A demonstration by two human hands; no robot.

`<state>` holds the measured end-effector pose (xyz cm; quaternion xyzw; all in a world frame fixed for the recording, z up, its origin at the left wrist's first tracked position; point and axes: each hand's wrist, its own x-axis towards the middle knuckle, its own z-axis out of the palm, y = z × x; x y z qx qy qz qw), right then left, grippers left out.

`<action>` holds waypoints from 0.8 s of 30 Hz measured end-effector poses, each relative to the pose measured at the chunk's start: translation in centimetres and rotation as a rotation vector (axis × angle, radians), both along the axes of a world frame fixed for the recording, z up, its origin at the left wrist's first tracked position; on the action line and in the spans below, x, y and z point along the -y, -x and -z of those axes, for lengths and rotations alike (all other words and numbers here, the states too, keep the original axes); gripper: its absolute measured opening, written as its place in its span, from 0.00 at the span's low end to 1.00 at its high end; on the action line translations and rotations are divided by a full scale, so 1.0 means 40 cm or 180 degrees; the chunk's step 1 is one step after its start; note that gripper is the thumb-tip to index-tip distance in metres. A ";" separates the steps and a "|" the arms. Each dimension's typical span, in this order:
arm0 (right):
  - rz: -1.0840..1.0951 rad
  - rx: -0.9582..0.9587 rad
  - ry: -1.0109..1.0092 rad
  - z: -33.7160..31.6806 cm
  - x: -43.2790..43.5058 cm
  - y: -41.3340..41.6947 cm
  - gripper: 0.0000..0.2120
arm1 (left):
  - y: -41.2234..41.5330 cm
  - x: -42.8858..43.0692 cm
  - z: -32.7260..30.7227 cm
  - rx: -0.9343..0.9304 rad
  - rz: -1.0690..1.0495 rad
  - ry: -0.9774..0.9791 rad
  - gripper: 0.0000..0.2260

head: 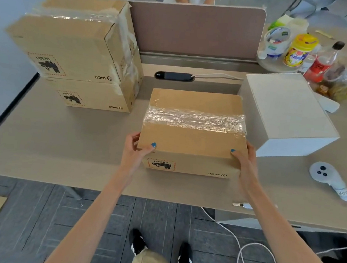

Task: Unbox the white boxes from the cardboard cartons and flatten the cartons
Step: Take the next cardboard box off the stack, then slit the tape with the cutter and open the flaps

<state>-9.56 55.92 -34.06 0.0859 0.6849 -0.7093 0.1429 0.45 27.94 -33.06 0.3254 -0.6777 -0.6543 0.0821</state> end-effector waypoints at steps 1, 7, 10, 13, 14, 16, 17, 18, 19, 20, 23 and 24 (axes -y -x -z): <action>-0.0029 -0.0044 0.0002 0.002 -0.001 0.000 0.22 | -0.001 0.002 0.001 0.0037 0.0035 0.0105 0.26; -0.0189 -0.0170 -0.0238 0.020 -0.027 -0.007 0.25 | 0.002 -0.008 0.005 0.0121 0.0652 0.2468 0.33; -0.0261 -0.0202 -0.0399 0.025 -0.054 -0.029 0.27 | 0.024 -0.067 0.004 -0.0011 0.1271 0.3395 0.26; -0.0506 -0.0217 -0.0589 0.042 -0.092 -0.043 0.27 | 0.057 -0.142 0.013 -0.0099 0.1766 0.3649 0.24; -0.0611 -0.0217 -0.0726 0.056 -0.106 -0.044 0.26 | 0.069 -0.166 0.017 -0.0095 0.1911 0.3727 0.25; -0.0818 -0.0199 -0.1066 0.094 -0.133 -0.047 0.23 | 0.094 -0.212 0.025 -0.0124 0.2135 0.3851 0.26; -0.0906 -0.0152 -0.1261 0.116 -0.147 -0.048 0.22 | 0.107 -0.232 0.029 -0.0172 0.2221 0.3887 0.27; -0.0987 -0.0114 -0.1484 0.135 -0.162 -0.050 0.22 | 0.121 -0.250 0.034 -0.0235 0.2294 0.3906 0.27; -0.1068 -0.0102 -0.1712 0.154 -0.178 -0.051 0.21 | 0.134 -0.267 0.039 -0.0303 0.2348 0.3922 0.28; -0.1189 -0.0112 -0.1991 0.169 -0.195 -0.053 0.19 | 0.146 -0.283 0.042 -0.0368 0.2392 0.3944 0.28; -0.1703 -0.0269 -0.2990 0.199 -0.245 -0.060 0.13 | 0.178 -0.323 0.047 -0.0523 0.2521 0.3996 0.30; -0.1813 -0.0357 -0.3197 0.206 -0.259 -0.065 0.12 | 0.187 -0.333 0.048 -0.0542 0.2556 0.3991 0.30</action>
